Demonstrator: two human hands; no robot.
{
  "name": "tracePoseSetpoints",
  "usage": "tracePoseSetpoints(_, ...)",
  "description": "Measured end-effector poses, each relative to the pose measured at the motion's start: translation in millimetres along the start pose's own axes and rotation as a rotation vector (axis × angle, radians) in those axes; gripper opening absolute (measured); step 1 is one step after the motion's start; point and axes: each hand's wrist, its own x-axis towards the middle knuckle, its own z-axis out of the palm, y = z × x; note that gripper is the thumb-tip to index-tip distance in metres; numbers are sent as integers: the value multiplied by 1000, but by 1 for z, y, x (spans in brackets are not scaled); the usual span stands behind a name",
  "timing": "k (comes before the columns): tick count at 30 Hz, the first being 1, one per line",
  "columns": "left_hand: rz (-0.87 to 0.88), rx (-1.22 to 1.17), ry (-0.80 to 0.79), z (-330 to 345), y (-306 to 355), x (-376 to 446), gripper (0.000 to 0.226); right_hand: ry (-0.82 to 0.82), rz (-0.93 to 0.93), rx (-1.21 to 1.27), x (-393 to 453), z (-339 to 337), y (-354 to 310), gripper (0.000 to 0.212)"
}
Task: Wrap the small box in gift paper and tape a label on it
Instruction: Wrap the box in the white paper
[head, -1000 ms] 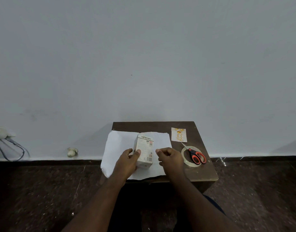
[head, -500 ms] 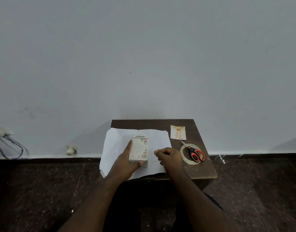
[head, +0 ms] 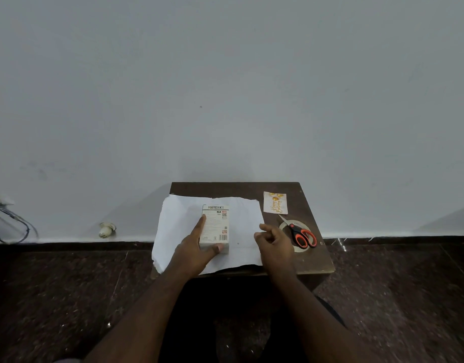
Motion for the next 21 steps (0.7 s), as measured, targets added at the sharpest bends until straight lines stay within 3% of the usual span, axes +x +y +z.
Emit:
tracePoseSetpoints(3, -9, -4, 7, -1, -1, 1, 93, 68, -49, -172, 1, 2, 0, 34)
tracePoseSetpoints(8, -26, -39, 22, 3, 1, 1, 91, 38, -53, -355, -1, 2, 1, 47)
tracePoseSetpoints(21, -8, -20, 67, 6, 3, 3, 93, 43, 116, -260, -1, 3, 3, 89)
